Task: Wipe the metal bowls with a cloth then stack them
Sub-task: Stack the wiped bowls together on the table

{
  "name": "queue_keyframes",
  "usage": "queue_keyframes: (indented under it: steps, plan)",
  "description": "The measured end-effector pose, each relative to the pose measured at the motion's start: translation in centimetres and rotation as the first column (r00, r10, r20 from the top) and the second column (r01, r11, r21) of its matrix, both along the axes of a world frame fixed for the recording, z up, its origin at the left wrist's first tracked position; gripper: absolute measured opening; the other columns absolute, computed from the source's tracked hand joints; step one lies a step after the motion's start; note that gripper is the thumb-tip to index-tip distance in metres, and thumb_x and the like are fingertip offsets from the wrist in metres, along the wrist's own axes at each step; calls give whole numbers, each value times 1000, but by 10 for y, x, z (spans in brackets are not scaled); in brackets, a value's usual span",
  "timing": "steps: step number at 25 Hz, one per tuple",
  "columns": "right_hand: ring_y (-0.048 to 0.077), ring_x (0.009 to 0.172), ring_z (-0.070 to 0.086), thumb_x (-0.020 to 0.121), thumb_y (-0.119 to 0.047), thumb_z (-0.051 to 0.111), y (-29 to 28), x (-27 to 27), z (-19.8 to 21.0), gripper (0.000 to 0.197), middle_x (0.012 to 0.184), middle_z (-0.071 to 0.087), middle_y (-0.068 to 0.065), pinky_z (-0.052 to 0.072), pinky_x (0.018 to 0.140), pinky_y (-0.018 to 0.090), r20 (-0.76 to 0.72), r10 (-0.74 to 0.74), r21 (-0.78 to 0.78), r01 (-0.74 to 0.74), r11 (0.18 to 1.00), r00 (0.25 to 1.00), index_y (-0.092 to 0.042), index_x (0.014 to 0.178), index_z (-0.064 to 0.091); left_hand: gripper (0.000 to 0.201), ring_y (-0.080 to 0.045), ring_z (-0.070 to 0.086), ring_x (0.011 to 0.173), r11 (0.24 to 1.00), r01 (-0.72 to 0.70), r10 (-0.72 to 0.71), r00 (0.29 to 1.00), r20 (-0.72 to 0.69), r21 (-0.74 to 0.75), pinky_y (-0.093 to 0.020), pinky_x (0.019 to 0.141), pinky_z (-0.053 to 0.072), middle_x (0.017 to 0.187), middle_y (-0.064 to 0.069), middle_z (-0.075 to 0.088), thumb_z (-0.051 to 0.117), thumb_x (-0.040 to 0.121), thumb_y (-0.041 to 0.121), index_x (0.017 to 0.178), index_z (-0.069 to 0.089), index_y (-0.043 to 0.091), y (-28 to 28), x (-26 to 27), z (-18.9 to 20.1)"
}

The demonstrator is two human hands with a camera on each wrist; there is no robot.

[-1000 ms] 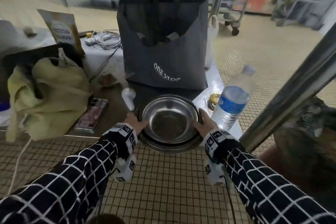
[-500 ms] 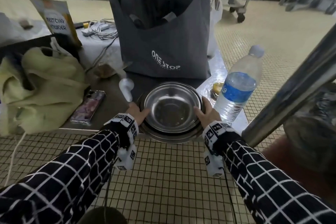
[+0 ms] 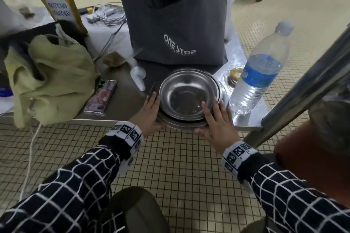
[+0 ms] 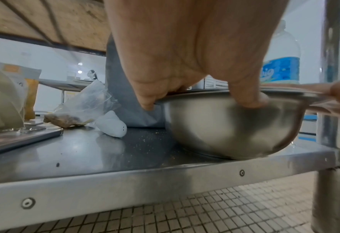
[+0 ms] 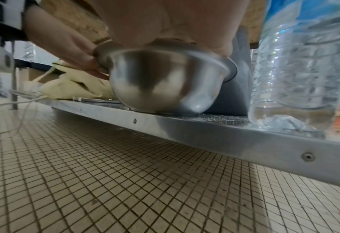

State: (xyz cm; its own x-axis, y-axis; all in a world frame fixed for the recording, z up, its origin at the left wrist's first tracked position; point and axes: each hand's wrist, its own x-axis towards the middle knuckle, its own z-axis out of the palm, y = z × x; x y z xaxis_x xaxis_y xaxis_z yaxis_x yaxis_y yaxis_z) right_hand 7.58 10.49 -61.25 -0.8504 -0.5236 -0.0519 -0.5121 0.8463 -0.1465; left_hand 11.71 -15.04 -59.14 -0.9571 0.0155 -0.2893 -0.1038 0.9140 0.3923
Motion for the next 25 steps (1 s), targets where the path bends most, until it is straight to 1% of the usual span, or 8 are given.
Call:
queue_keyframes:
  steps: [4,7,11,15,17,20,23,25]
  plan:
    - [28,144,-18,74,-77,8,0,-14,-4,90,156,-20,11,-10,116,39,-35,-23,3,23,1000,999,-29,145,-18,114,-18,-22,143,998,7,-9,999,35,57,-43,119,4,155,-1,-28,61,79,58,148,-17,13,-3,-5,2]
    - [30,145,-10,71,-85,0,0,-29,-9,96,158,-10,13,-6,116,39,-73,-4,-24,2,1000,997,-27,147,-11,109,-18,-19,144,998,4,-4,1000,0,60,-41,119,5,156,-3,-24,56,80,59,150,-13,13,-4,-13,2]
    - [35,145,1,67,-87,-7,-2,-52,-10,110,157,4,18,-2,113,37,-70,18,-90,-24,996,997,-18,151,9,102,-22,-16,145,1000,-19,20,1000,-4,10,-40,119,3,158,-5,-20,56,85,54,150,-9,10,0,-32,5]
    - [30,146,0,64,-86,-12,-2,-70,-9,114,157,1,18,-3,114,34,-69,-26,-83,20,996,997,-15,151,4,101,-28,-13,146,998,-35,36,999,18,-52,-42,118,5,158,-9,-16,55,86,54,150,-8,8,4,-52,8]
    - [27,146,-1,67,-84,-9,-5,-76,-7,109,158,1,17,-2,115,35,-55,-55,-61,52,997,997,-15,151,1,100,-29,-11,146,996,-50,52,998,23,-72,-42,117,5,159,-10,-14,55,87,54,150,-6,7,6,-61,10]
    - [27,146,1,72,-72,6,-9,-87,-2,98,158,1,16,3,117,36,-32,-99,-39,98,994,995,-15,151,0,95,-31,-7,146,991,-58,61,998,25,-121,-40,117,5,159,-12,-11,53,89,52,151,-4,6,9,-71,14]
    - [27,146,2,90,-60,24,-14,-93,0,79,159,1,13,7,117,38,-11,-146,-10,146,989,989,-18,152,-1,89,-31,-4,146,991,-61,65,997,30,-120,-39,117,8,159,-11,-8,51,92,47,151,-1,7,7,-81,18]
    - [26,146,3,94,-54,29,-17,-98,0,74,159,3,12,10,117,40,-14,-176,-4,176,984,984,-19,152,0,85,-31,-1,147,989,-52,58,998,40,-136,-41,117,11,160,-11,-6,50,94,45,152,0,8,4,-87,18]
